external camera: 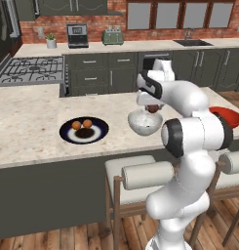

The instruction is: Take the fruits from the plate on the dining counter and place two fruits in each bowl.

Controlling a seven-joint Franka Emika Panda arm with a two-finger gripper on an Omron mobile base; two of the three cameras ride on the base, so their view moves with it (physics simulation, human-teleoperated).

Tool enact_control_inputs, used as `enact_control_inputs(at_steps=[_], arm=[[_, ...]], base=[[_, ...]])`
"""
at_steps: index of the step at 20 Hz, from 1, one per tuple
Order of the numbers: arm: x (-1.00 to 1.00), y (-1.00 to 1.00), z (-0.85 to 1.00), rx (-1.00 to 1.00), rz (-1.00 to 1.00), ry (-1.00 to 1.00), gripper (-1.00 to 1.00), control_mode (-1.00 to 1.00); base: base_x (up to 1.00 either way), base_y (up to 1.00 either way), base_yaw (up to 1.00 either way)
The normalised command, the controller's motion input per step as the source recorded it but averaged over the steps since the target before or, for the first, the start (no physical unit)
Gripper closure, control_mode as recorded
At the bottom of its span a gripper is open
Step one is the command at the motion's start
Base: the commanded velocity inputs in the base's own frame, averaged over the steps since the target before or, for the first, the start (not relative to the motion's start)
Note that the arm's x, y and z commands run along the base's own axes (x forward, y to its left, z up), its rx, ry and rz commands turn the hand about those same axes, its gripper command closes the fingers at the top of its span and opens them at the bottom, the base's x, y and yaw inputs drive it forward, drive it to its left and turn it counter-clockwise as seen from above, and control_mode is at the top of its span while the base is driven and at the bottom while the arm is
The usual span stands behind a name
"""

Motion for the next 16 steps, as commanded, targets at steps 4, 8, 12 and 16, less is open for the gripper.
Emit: enact_control_inputs(at_steps=[4, 8, 12, 16], arm=[[0.66, -0.12, -0.16, -0.03, 0.00, 0.16, 1.00, -1.00], [0.48, 0.00, -0.64, -0.06, 0.00, 0.11, 1.00, -1.00], [0.39, 0.00, -0.61, -0.03, 0.00, 0.01, 1.00, -1.00], [0.24, 0.00, -0.26, 0.00, 0.00, -0.17, 1.00, -1.00]], base=[[0.00, 0.00, 0.00], [0.00, 0.00, 0.00], [0.00, 0.00, 0.00], [0.00, 0.00, 0.00]])
